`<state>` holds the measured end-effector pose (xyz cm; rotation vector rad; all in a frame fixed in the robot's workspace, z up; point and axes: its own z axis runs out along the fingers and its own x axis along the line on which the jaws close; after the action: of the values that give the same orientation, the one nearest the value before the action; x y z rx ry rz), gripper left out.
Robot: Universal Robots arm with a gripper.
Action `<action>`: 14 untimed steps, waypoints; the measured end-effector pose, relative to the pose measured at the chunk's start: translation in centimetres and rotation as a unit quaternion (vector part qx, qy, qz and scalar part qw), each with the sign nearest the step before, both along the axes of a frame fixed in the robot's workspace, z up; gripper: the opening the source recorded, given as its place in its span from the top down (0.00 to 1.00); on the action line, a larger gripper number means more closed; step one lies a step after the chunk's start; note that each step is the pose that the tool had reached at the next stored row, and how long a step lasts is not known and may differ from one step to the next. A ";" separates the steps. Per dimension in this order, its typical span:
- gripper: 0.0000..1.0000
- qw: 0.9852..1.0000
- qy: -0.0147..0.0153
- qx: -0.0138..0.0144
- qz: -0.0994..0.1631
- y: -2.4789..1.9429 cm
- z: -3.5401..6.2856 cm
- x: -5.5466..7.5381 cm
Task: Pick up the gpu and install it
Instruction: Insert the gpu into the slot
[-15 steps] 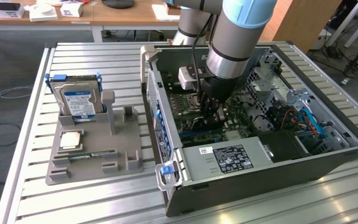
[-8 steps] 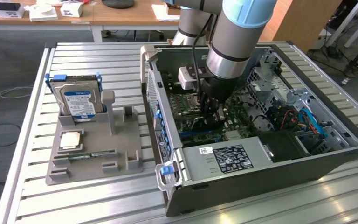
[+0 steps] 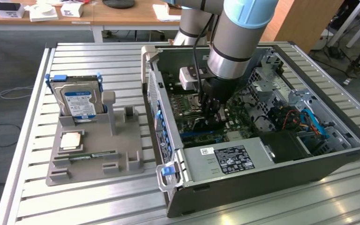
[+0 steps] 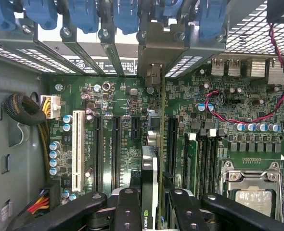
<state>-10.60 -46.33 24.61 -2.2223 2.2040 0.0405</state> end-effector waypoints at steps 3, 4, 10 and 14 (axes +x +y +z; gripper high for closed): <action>0.73 1.000 0.000 0.000 0.000 0.00 0.00 0.0; 0.73 1.000 0.000 0.000 0.000 0.00 0.00 0.0; 0.73 1.000 0.000 0.000 0.000 0.00 0.00 0.0; 0.59 1.000 0.000 0.000 0.000 0.00 0.00 0.0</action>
<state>-10.60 -46.33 24.61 -2.2223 2.2039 0.0406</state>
